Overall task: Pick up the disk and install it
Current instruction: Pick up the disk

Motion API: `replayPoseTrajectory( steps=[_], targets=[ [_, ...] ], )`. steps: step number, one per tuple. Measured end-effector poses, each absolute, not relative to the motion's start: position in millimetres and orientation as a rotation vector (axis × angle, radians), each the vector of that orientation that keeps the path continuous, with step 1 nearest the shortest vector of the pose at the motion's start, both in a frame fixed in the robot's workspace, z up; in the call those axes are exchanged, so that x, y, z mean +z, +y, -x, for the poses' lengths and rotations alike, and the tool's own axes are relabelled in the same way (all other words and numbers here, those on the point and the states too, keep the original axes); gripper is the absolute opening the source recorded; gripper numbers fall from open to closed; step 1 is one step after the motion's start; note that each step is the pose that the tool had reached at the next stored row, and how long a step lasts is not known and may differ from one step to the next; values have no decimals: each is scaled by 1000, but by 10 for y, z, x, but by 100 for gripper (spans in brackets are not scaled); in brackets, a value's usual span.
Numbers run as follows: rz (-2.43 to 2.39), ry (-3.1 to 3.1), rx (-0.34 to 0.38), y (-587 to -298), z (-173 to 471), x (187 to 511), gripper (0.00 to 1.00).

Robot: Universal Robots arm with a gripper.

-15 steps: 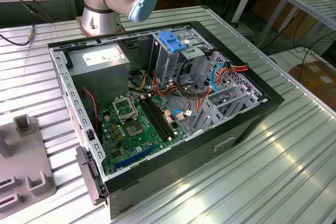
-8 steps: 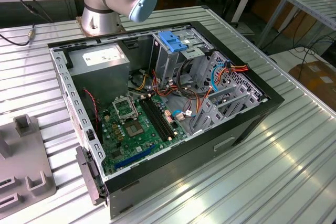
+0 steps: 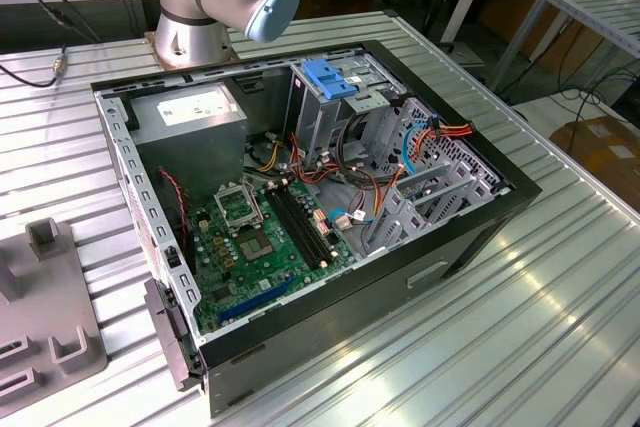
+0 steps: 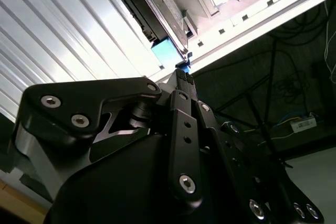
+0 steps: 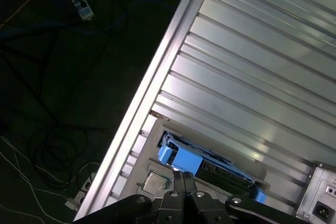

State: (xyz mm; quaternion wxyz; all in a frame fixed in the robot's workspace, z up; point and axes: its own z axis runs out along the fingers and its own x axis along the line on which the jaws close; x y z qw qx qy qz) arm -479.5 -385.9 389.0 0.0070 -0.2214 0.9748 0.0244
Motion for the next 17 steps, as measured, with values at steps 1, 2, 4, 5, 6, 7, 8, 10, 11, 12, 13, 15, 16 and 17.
replayPoseTrajectory(
  steps=[1, 2, 4, 5, 6, 7, 8, 10, 11, 12, 13, 15, 16, 17],
  targets=[
    [698, 3048, 76, -3859, 4795, 3890, 10],
    [707, 3046, 76, -3859, 4795, 3890, 10],
    [719, 3043, 77, -3859, 4795, 3890, 10],
    [726, 3042, 77, -3859, 4795, 3890, 10],
    [731, 3041, 77, -3859, 4795, 3890, 10],
    [737, 3039, 77, -3859, 4795, 3890, 10],
    [745, 3037, 77, -3859, 4795, 3890, 10],
    [763, 3033, 77, -3859, 4795, 3890, 10],
    [770, 3032, 77, -3859, 4795, 3890, 10],
    [776, 3030, 77, -3859, 4795, 3890, 10],
    [783, 3029, 77, -3859, 4795, 3890, 10],
    [797, 3025, 77, -3859, 4795, 3890, 10],
    [804, 3023, 77, -3859, 4795, 3890, 10],
    [817, 3020, 77, -3859, 4795, 3890, 10]
  ],
)
